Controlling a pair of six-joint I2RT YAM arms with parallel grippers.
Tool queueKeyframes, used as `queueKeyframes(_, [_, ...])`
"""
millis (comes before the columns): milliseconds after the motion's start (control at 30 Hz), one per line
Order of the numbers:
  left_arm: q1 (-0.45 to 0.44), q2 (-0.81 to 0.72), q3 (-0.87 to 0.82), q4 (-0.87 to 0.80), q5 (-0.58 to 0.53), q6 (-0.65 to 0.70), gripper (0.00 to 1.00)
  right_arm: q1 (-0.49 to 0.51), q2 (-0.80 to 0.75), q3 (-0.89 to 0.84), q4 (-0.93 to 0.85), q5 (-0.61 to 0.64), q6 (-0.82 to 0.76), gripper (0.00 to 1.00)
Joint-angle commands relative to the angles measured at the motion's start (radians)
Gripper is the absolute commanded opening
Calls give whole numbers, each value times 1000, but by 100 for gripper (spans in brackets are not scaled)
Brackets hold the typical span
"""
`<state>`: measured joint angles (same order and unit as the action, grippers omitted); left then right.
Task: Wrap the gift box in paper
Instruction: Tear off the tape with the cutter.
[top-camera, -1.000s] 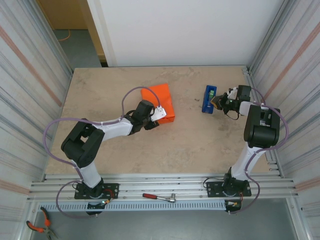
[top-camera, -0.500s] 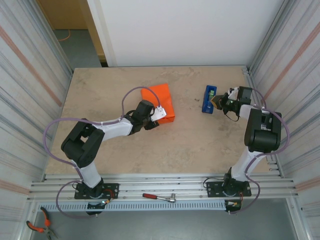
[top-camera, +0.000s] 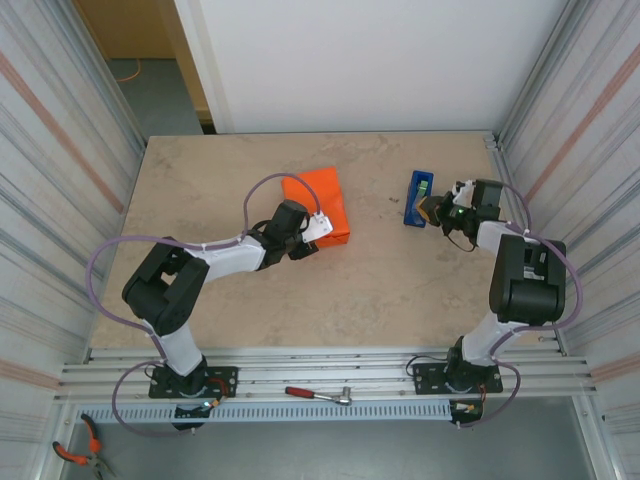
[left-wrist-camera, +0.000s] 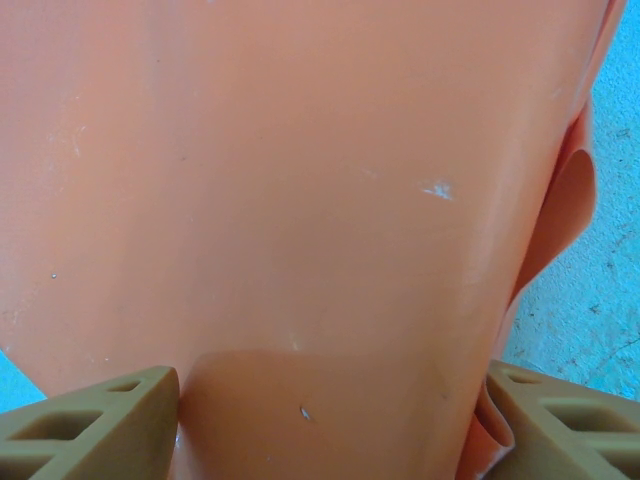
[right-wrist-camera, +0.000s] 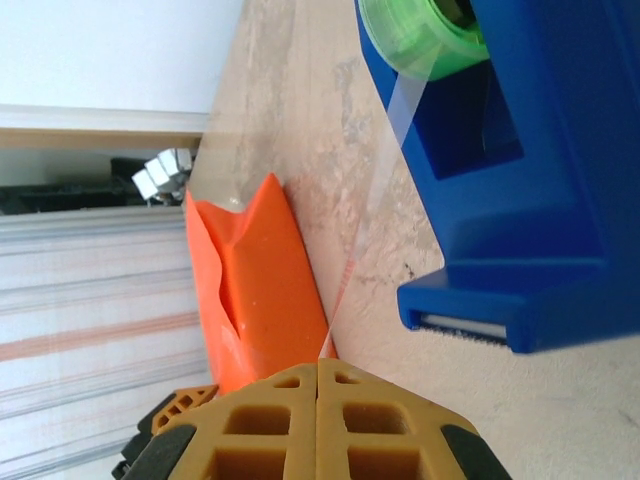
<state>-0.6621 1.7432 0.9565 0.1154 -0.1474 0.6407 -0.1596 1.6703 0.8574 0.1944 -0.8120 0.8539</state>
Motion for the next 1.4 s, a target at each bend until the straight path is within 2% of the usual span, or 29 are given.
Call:
queueKeyframes(0, [-8, 22, 3, -54, 11, 5, 73, 12, -43, -37, -8, -41, 2, 0])
queueKeyframes(533, [-12, 25, 3, -54, 5, 10, 73, -30, 89, -126, 138, -9, 45, 0])
queueKeyframes(967, [-17, 28, 4, -53, -1, 14, 73, -56, 240, -180, 392, -12, 197, 0])
queueKeyframes(1367, [-18, 29, 3, -55, 1, 15, 73, -65, 225, -210, 478, -68, 227, 0])
